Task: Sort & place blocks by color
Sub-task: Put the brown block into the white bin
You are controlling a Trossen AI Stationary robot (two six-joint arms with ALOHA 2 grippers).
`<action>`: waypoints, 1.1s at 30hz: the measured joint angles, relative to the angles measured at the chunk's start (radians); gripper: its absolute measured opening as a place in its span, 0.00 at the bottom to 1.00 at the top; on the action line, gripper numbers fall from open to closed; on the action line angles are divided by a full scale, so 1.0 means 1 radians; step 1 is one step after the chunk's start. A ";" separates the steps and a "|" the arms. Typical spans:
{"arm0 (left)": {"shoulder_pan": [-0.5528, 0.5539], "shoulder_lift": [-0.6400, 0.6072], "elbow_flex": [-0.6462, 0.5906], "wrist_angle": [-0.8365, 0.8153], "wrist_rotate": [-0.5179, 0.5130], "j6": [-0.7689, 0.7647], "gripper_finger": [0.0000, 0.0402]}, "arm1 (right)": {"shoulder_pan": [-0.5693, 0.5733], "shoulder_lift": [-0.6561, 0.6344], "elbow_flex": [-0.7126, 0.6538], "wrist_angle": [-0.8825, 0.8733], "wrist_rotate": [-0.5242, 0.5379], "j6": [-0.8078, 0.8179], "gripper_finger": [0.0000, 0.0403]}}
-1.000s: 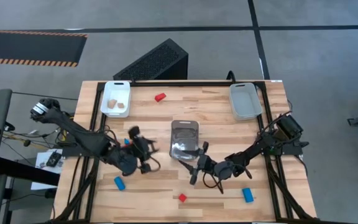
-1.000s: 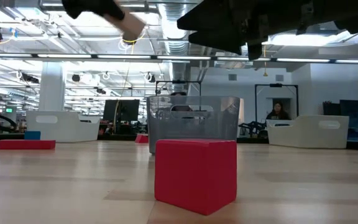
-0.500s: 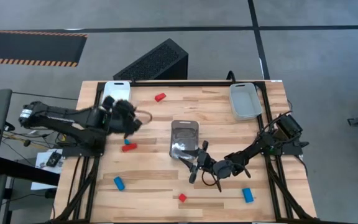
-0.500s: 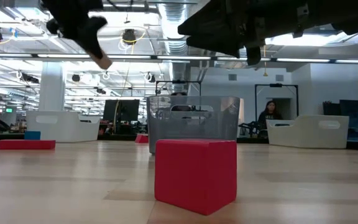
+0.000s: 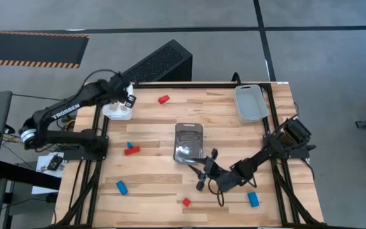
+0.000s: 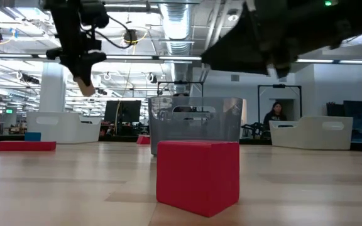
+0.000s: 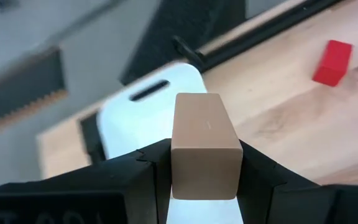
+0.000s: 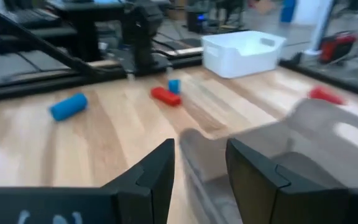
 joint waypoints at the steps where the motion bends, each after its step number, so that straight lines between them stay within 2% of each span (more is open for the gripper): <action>1: 0.027 0.009 0.000 0.011 0.038 0.010 0.27 | 0.008 0.000 0.000 -0.017 0.035 0.001 0.41; 4: 0.095 0.043 0.000 0.021 0.057 0.019 0.27 | 0.014 0.000 0.000 -0.071 0.099 0.002 0.41; 8: 0.159 0.126 0.000 0.020 0.061 0.006 0.27 | -0.025 0.000 0.000 -0.104 0.090 0.003 0.41; 15: 0.229 0.345 0.000 0.048 0.075 -0.040 0.27 | -0.115 0.000 0.000 -0.117 -0.123 -0.009 0.41; 20: 0.258 0.472 0.004 0.072 0.014 -0.039 0.27 | -0.143 0.000 0.000 -0.120 -0.182 -0.024 0.41; 27: 0.272 0.507 0.010 0.111 0.031 -0.055 0.27 | -0.093 0.000 0.000 -0.172 -0.186 -0.019 0.41; 33: 0.272 0.507 0.011 0.116 0.032 -0.064 0.27 | -0.050 0.000 0.000 -0.200 -0.133 -0.001 0.41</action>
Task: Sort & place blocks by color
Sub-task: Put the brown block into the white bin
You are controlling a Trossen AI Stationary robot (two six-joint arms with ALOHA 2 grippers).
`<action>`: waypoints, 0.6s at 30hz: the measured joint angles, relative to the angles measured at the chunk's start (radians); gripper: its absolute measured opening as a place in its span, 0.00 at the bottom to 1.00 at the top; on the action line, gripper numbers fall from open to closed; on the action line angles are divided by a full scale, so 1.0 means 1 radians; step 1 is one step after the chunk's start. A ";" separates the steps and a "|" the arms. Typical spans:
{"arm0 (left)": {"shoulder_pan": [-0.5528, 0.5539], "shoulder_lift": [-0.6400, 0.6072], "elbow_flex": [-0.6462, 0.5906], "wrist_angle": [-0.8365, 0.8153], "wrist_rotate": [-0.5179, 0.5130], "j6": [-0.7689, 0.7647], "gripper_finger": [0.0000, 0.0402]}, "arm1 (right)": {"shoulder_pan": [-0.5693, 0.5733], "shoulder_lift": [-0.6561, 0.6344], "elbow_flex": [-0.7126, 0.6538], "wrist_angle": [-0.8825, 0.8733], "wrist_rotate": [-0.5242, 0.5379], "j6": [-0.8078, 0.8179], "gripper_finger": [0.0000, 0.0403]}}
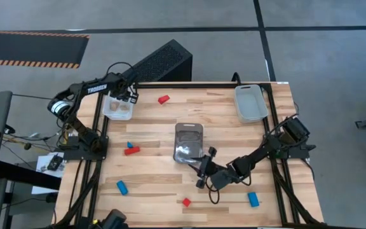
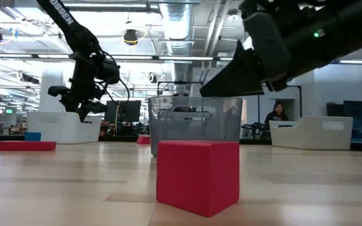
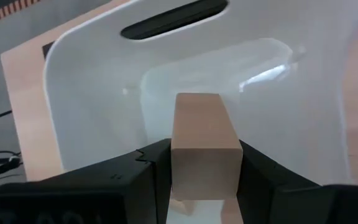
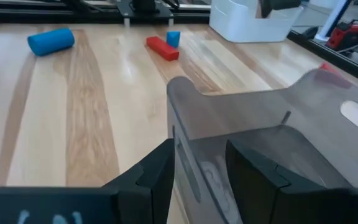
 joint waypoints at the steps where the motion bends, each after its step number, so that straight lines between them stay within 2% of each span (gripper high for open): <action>1: 0.000 0.000 0.000 0.004 -0.002 -0.006 0.27 | 0.006 0.000 0.000 -0.008 0.006 0.010 0.41; 11: 0.002 0.000 0.000 0.027 -0.024 -0.032 0.29 | 0.055 0.000 0.000 -0.080 0.067 0.106 0.41; 14: 0.002 0.000 0.000 0.027 -0.028 -0.033 0.35 | 0.062 0.000 0.000 -0.079 0.078 0.107 0.41; 18: 0.002 0.000 0.000 0.020 -0.030 -0.023 0.48 | 0.064 0.000 0.000 -0.062 0.081 0.109 0.41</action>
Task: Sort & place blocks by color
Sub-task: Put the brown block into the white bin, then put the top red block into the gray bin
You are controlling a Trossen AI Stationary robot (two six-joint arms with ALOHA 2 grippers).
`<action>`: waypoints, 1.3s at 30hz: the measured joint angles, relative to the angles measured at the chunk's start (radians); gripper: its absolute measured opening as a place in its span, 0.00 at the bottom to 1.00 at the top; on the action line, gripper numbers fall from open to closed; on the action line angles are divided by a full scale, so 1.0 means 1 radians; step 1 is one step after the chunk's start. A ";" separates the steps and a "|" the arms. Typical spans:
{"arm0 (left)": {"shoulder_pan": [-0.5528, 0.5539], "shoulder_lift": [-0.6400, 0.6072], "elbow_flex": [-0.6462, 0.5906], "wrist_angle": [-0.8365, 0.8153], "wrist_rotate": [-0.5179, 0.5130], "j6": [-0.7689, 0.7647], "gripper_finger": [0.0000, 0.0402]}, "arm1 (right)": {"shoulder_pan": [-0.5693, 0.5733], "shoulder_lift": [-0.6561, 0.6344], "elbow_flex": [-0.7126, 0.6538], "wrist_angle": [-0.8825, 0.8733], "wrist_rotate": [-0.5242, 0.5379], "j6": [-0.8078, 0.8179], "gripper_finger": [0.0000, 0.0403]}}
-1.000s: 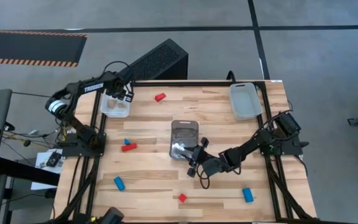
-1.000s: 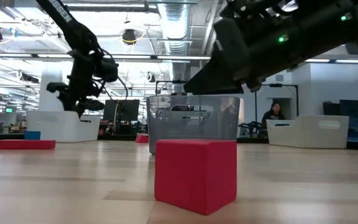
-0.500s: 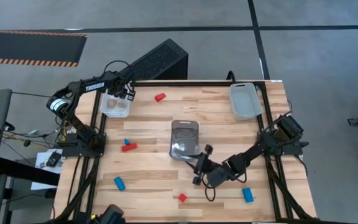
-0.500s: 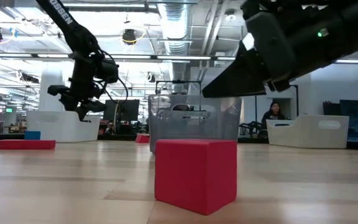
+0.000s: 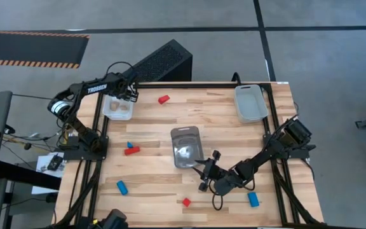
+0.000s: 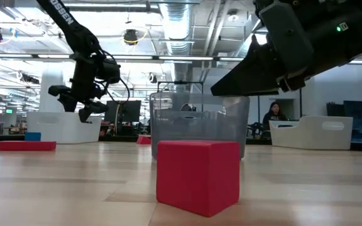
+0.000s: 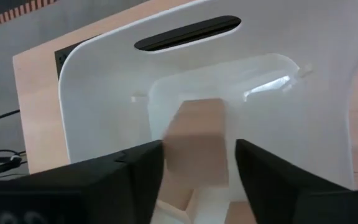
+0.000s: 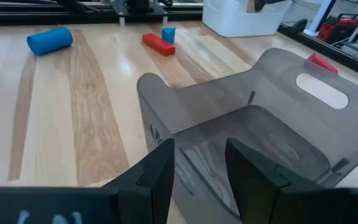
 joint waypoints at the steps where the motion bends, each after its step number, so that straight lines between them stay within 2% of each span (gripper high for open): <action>1: 0.000 0.000 0.000 0.000 0.000 0.000 0.52 | 0.002 0.000 0.000 0.003 -0.001 0.000 0.41; 5: -0.006 0.000 0.000 -0.004 -0.021 0.016 0.63 | 0.003 0.000 0.000 0.005 -0.001 0.000 0.41; 9: -0.034 -0.010 0.000 -0.016 -0.114 0.038 0.67 | 0.003 0.000 0.000 0.005 -0.001 0.000 0.41; 14: -0.103 -0.083 0.000 -0.027 -0.237 0.056 0.65 | 0.003 0.000 0.000 0.003 -0.003 -0.010 0.41; 22: -0.289 -0.340 0.000 -0.019 -0.266 0.048 0.60 | 0.003 0.000 0.000 -0.012 0.000 -0.070 0.41; 26: -0.413 -0.455 -0.001 -0.004 -0.265 0.041 0.58 | 0.003 0.000 0.000 0.021 0.002 -0.116 0.41; 30: -0.586 -0.531 -0.037 0.037 -0.280 0.006 0.54 | 0.002 0.000 0.000 0.099 0.004 -0.191 0.41; 39: -1.075 -0.584 -0.302 0.369 -0.415 -0.132 0.45 | 0.002 0.000 0.000 0.354 0.000 -0.431 0.41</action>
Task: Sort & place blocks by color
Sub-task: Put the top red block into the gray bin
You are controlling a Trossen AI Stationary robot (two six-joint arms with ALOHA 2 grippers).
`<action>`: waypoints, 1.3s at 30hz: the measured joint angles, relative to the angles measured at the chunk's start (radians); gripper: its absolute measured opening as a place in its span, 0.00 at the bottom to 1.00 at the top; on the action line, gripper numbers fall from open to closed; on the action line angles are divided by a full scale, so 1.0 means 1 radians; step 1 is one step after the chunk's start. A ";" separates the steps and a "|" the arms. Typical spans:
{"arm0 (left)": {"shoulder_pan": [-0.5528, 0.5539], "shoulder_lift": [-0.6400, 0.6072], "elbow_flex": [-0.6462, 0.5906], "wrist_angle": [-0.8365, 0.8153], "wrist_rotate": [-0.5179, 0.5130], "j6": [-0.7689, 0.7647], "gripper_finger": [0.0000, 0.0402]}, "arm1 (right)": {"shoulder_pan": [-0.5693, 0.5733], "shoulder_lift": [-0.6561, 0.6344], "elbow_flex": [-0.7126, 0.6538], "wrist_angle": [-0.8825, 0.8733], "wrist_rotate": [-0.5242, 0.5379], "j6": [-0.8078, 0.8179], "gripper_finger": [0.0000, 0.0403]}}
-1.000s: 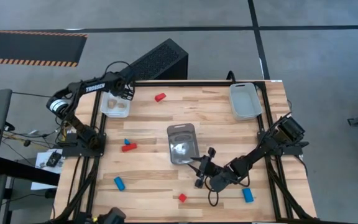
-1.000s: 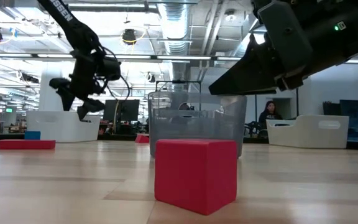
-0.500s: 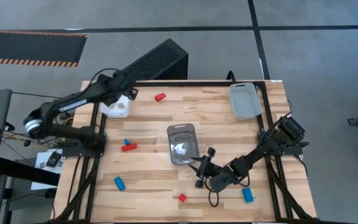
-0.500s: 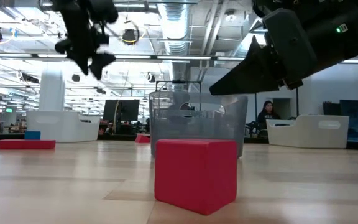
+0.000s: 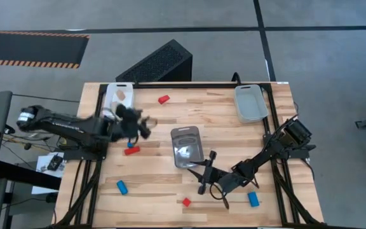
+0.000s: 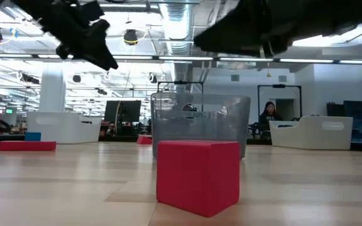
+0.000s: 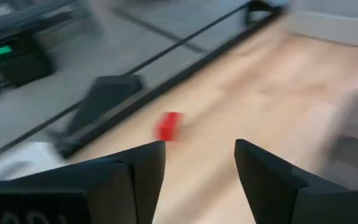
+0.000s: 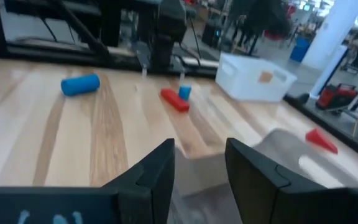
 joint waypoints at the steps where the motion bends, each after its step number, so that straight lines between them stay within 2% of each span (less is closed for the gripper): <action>1: -0.049 0.000 -0.030 0.040 -0.004 -0.010 0.45 | -0.001 0.000 0.000 0.021 0.000 -0.008 0.41; 3: -0.134 0.000 -0.089 0.128 -0.014 -0.025 0.43 | -0.007 0.000 0.004 0.035 -0.008 -0.015 0.41; 7: -0.274 0.000 -0.183 0.296 -0.095 -0.033 0.42 | -0.044 0.000 0.036 0.020 -0.057 -0.020 0.43; 9: -0.315 0.001 -0.225 0.384 -0.114 0.003 0.42 | -0.082 0.000 0.051 0.018 -0.110 -0.023 0.44; 14: -0.351 0.001 -0.318 0.594 -0.085 0.168 0.41 | -0.233 -0.013 0.067 0.007 -0.281 -0.048 0.48; 20: -0.332 0.001 -0.384 0.720 -0.034 0.324 0.41 | -0.513 -0.098 0.073 -0.099 -0.648 0.002 0.52; 23: -0.296 0.001 -0.400 0.720 -0.042 0.358 0.41 | -0.649 -0.131 0.118 -0.240 -0.764 -0.025 0.54; 27: -0.204 0.001 -0.427 0.763 -0.032 0.398 0.41 | -0.807 -0.108 0.262 -0.475 -0.914 -0.094 0.56; 30: -0.125 0.001 -0.449 0.828 0.015 0.423 0.41 | -0.883 -0.061 0.415 -0.687 -0.984 -0.172 0.57; 33: -0.069 0.001 -0.458 0.858 0.079 0.414 0.41 | -0.934 -0.013 0.566 -0.857 -1.004 -0.246 0.58; 39: -0.070 0.001 -0.458 0.810 0.127 0.312 0.41 | -0.997 0.084 0.763 -1.065 -1.052 -0.339 0.58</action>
